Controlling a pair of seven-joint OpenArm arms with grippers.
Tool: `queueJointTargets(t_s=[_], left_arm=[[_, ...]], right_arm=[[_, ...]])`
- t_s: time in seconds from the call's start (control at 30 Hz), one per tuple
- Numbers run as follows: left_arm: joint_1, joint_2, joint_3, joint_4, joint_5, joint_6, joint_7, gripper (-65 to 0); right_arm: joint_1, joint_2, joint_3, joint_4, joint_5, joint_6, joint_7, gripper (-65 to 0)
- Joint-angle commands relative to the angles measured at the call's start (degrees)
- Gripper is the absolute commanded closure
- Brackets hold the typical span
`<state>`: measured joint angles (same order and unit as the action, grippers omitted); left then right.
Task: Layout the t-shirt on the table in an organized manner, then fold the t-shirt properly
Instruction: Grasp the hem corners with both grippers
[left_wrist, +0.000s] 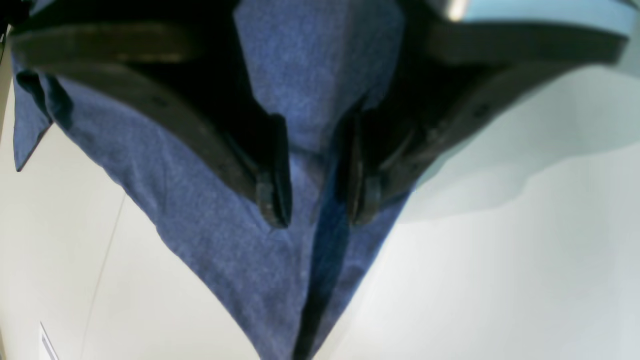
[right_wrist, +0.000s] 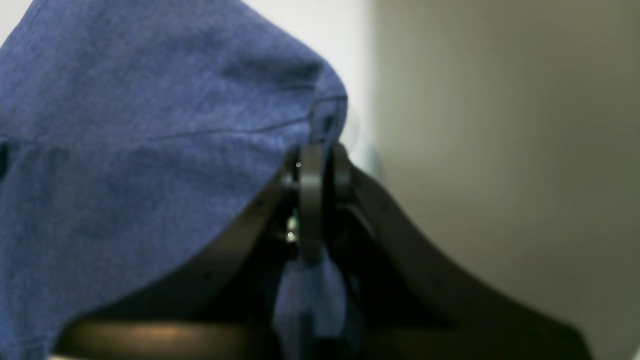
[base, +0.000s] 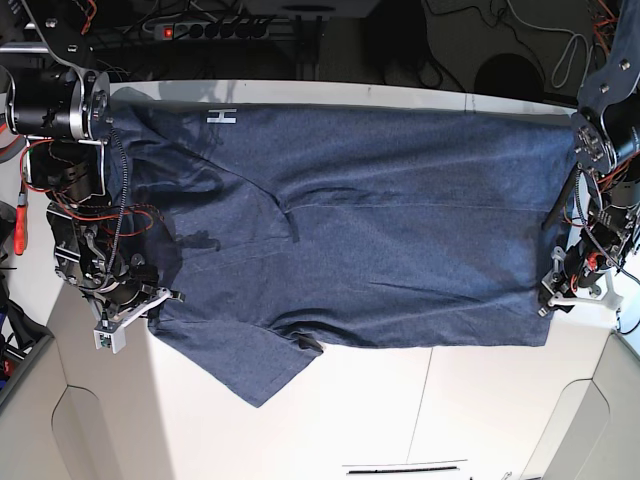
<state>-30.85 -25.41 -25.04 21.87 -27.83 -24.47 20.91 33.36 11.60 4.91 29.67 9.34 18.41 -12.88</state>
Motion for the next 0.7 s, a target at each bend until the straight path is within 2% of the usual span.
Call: queueJointTargets(t_s=[0.0,0.13,0.23,0.4,0.47,0.57,0.67], left_arm=[[-1.66,-0.96,-0.04,0.79,-0.57,-0.66,-1.44,-19.2],[-1.64,-0.94,-0.04,0.79,-0.57,-0.85,-1.57,-14.7],[-1.66,-0.94,-0.04,0.79,0.02,-0.85,-2.38,-14.7],[-1.51,-1.14,-0.04,0.79,6.47,-0.81,-5.49,-14.9],[-1.31,-1.31,0.02,0.79,9.35,-0.81,-6.82,-16.3],[-1.01,-1.77,2.25,0.79,10.12,-0.74,-8.09,-24.4],[-0.98,-2.6,6.45,0.79,10.1,-0.5,-8.85,-25.6]], right_arm=[[1.36,0.44,0.11,0.44,-0.35,-0.15,-0.61,0.0],[1.36,0.44,0.11,0.44,-0.35,-0.13,-0.59,0.0],[1.36,0.44,0.11,0.44,-0.37,-0.13,-0.59,0.0],[1.36,0.44,0.11,0.44,-0.35,-0.13,-0.59,0.0],[1.36,0.44,0.11,0.44,-0.35,-0.11,-0.59,0.0],[1.36,0.44,0.11,0.44,-0.35,0.02,-0.61,0.0],[1.18,0.44,0.11,0.44,-0.37,0.02,-0.61,0.0]])
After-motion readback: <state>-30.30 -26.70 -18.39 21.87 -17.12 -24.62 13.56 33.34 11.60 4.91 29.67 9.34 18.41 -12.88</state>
